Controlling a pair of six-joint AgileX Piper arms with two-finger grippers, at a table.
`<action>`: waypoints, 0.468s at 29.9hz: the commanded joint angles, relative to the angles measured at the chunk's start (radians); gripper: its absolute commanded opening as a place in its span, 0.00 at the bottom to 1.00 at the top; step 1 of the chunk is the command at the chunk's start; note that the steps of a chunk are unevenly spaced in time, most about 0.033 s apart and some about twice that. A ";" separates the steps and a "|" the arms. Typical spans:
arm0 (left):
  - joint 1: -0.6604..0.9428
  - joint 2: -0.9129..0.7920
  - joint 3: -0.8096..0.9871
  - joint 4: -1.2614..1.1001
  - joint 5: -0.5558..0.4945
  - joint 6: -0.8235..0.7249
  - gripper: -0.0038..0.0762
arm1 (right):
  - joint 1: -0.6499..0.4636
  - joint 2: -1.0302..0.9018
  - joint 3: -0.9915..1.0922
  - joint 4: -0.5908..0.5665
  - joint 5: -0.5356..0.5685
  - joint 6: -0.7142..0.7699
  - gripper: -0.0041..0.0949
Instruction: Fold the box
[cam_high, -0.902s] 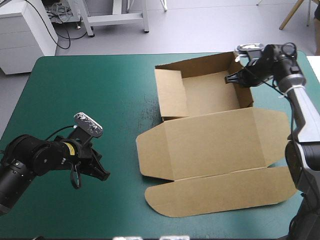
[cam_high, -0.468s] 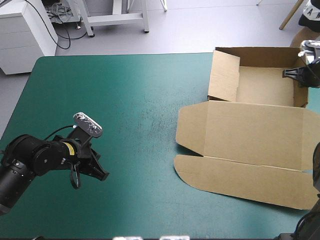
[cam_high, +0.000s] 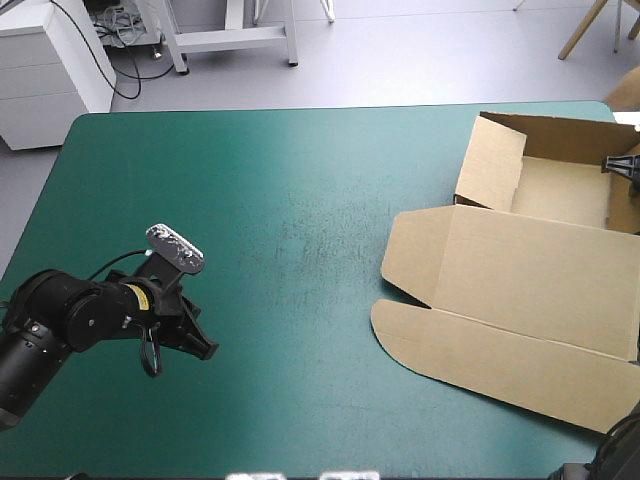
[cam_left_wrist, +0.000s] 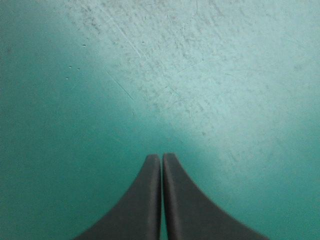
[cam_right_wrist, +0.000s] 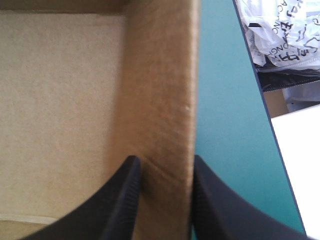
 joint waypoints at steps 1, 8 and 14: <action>-0.004 -0.014 -0.026 -0.004 -0.034 -0.011 0.04 | -0.009 -0.053 -0.028 -0.025 -0.051 0.034 0.64; -0.004 -0.014 -0.026 -0.006 -0.032 -0.011 0.04 | -0.009 -0.088 -0.030 -0.025 -0.040 0.034 0.75; -0.004 -0.014 -0.026 -0.006 -0.034 -0.011 0.04 | -0.009 -0.148 -0.030 0.002 0.008 0.034 0.52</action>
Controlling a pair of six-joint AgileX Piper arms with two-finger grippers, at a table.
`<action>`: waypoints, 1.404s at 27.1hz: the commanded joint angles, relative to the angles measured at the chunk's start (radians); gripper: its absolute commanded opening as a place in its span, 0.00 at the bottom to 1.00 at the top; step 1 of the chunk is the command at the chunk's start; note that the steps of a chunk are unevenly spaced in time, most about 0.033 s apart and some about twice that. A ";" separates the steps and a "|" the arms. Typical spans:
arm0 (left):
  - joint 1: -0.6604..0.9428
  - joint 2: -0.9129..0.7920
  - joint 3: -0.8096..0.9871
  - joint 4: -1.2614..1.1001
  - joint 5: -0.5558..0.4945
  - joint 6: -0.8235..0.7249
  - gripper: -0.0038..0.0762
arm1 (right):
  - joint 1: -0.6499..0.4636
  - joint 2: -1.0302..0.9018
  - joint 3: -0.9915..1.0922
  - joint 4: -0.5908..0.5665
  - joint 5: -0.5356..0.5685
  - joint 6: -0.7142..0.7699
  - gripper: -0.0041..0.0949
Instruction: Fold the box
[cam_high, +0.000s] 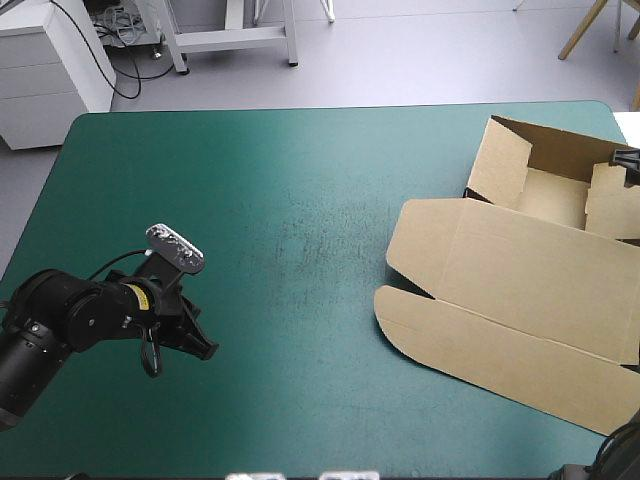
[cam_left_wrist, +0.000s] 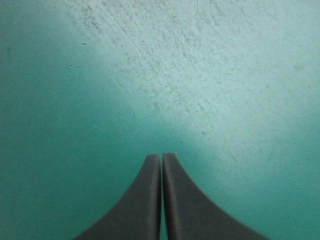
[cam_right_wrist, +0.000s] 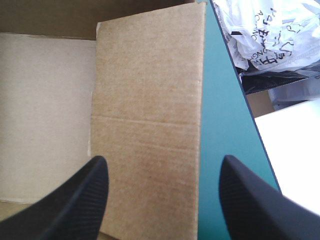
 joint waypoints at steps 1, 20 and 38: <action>-0.004 -0.014 -0.026 -0.007 -0.040 -0.002 0.04 | -0.008 -0.105 -0.030 0.030 0.009 -0.001 0.44; -0.004 -0.127 -0.011 0.047 -0.192 0.006 0.04 | 0.270 -0.482 0.146 0.260 0.052 -0.169 0.04; -0.004 -0.483 0.420 0.036 -0.190 0.004 0.04 | 0.574 -1.145 1.087 0.260 -0.175 -0.208 0.04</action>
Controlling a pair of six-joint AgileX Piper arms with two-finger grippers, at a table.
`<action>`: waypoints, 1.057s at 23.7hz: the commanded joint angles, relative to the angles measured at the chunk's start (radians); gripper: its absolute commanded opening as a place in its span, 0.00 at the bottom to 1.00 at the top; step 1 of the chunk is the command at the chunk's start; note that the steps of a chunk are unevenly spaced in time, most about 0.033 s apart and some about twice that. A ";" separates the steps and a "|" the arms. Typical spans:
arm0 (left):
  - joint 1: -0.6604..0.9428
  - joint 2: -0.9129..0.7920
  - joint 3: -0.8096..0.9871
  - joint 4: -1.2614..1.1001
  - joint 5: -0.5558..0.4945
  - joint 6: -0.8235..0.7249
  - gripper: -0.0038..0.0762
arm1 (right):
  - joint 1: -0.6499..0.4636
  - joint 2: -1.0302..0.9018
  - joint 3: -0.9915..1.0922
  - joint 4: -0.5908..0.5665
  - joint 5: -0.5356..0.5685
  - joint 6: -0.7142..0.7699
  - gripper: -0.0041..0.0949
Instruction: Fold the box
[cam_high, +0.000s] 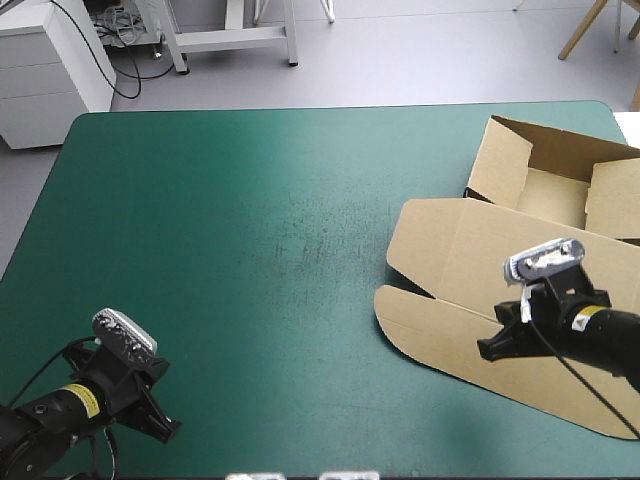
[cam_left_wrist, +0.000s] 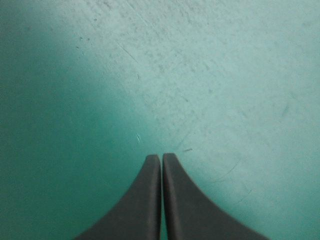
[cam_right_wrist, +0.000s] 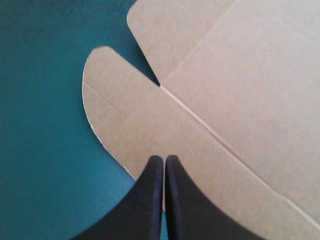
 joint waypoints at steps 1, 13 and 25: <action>-0.004 -0.007 0.020 -0.005 -0.042 -0.008 0.04 | 0.004 -0.068 0.083 0.010 -0.059 -0.010 0.04; -0.004 -0.007 0.089 -0.003 -0.074 -0.008 0.04 | 0.004 -0.171 0.278 0.007 -0.158 -0.006 0.04; -0.004 -0.007 0.089 -0.003 -0.074 -0.006 0.04 | 0.004 -0.171 0.278 0.009 -0.227 -0.002 0.04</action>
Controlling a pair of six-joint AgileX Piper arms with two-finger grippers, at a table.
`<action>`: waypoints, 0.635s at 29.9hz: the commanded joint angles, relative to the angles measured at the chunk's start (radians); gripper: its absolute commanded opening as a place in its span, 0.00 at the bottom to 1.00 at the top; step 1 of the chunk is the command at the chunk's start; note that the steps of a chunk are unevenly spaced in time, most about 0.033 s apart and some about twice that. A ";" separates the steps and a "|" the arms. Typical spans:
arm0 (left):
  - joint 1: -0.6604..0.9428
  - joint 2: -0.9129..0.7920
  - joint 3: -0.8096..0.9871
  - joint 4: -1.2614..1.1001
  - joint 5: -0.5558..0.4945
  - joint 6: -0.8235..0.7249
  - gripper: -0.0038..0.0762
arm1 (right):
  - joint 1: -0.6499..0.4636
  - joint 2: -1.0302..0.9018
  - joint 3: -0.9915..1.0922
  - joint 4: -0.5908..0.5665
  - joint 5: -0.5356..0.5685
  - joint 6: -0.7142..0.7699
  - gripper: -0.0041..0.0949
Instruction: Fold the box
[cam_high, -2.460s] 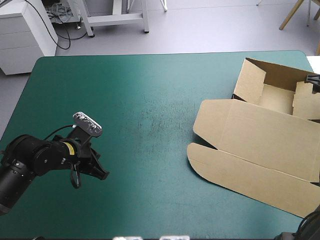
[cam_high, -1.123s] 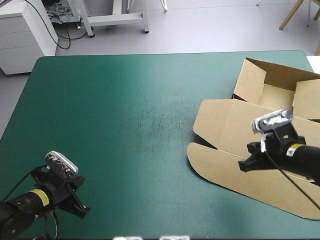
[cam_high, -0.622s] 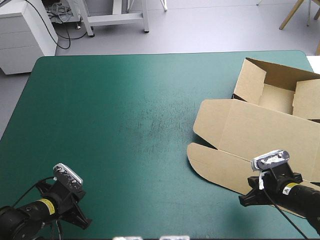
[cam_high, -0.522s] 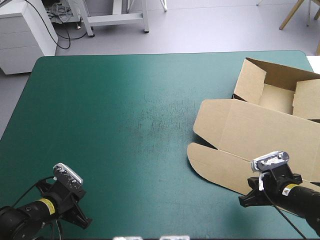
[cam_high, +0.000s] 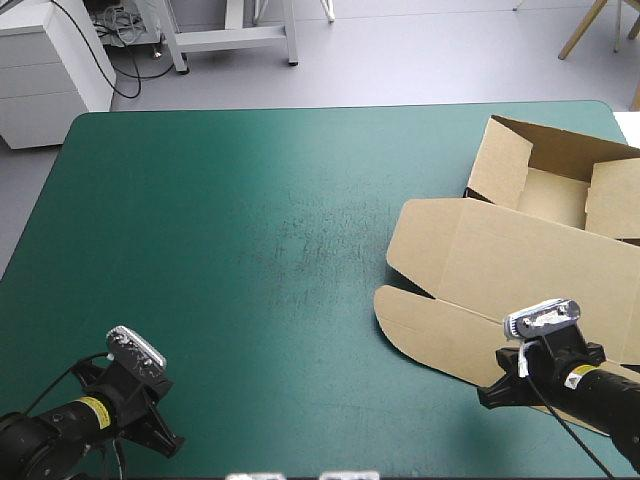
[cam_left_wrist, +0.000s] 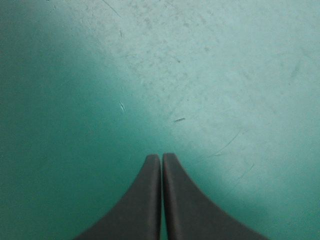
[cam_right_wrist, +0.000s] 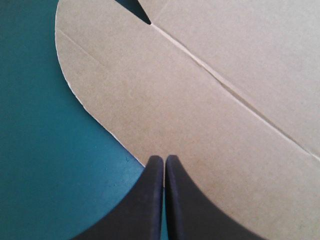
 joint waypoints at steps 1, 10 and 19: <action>-0.004 0.006 -0.024 -0.003 -0.049 -0.006 0.04 | 0.004 0.000 -0.027 0.012 -0.096 -0.002 0.04; -0.004 0.006 -0.024 -0.003 -0.049 -0.006 0.04 | 0.004 0.000 -0.027 0.012 -0.254 -0.002 0.04; -0.004 0.006 -0.024 -0.003 -0.049 -0.006 0.04 | 0.004 0.000 -0.027 0.012 -0.366 -0.002 0.04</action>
